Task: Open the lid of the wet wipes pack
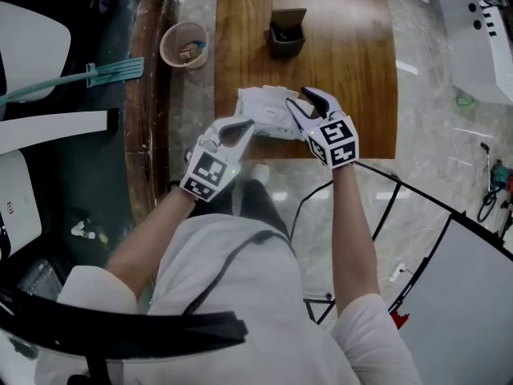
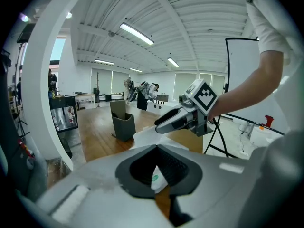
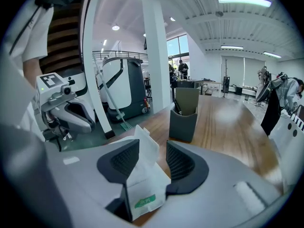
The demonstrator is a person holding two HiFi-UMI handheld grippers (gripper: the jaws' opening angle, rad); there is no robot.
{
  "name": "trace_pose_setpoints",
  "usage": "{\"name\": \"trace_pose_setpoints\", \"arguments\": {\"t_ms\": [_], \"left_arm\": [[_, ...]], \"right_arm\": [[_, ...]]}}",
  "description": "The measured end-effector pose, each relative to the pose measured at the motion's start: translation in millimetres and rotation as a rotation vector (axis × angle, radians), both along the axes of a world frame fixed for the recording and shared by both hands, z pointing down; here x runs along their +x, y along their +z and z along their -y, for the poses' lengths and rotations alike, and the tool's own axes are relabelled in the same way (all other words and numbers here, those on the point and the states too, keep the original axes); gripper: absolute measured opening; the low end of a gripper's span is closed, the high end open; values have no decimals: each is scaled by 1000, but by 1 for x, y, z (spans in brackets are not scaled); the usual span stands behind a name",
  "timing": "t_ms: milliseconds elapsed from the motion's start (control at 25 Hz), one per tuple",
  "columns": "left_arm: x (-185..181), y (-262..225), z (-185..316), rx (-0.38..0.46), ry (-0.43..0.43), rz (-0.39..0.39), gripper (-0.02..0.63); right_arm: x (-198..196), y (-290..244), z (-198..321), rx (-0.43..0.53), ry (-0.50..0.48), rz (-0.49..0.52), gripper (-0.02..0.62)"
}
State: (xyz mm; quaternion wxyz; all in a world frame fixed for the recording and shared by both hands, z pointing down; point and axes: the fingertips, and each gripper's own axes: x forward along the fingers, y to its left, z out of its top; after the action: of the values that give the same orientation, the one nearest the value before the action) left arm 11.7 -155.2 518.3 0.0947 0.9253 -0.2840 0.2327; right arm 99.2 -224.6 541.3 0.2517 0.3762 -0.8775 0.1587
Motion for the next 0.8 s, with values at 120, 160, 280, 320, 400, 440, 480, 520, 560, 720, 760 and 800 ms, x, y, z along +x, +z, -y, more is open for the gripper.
{"name": "trace_pose_setpoints", "arguments": {"t_ms": [120, 160, 280, 320, 400, 440, 480, 520, 560, 720, 760, 800], "left_arm": [[3, -13, -4, 18, -4, -10, 5], [4, -18, -5, 25, -6, -15, 5], [5, -37, -6, 52, -16, -34, 5], [6, -43, -8, 60, -18, -41, 5], [6, -56, -12, 77, -19, -53, 5], [6, -62, -14, 86, -19, -58, 5], [6, -68, -16, 97, -19, -62, 5], [6, -74, -18, 107, -19, -66, 5], [6, -80, -19, 117, -21, -70, 5], [7, -99, -24, 139, -30, -90, 5], [7, -104, -26, 147, -30, -94, 5], [7, -109, -28, 156, -31, -97, 5]], "right_arm": [[2, -17, -13, 26, 38, 40, 187], [3, -25, -17, 39, 54, 60, 186], [4, -52, -33, 88, 93, 113, 135], [3, -61, -39, 106, 106, 130, 101], [2, -79, -53, 136, 129, 172, 64], [2, -88, -60, 150, 139, 195, 39], [1, -97, -68, 165, 146, 214, 21], [-1, -105, -75, 179, 149, 229, 15], [-2, -112, -82, 193, 149, 243, 13], [-8, -140, -107, 234, 153, 300, 10], [-8, -146, -112, 246, 157, 309, 9], [-8, -152, -117, 258, 162, 316, 9]]}}
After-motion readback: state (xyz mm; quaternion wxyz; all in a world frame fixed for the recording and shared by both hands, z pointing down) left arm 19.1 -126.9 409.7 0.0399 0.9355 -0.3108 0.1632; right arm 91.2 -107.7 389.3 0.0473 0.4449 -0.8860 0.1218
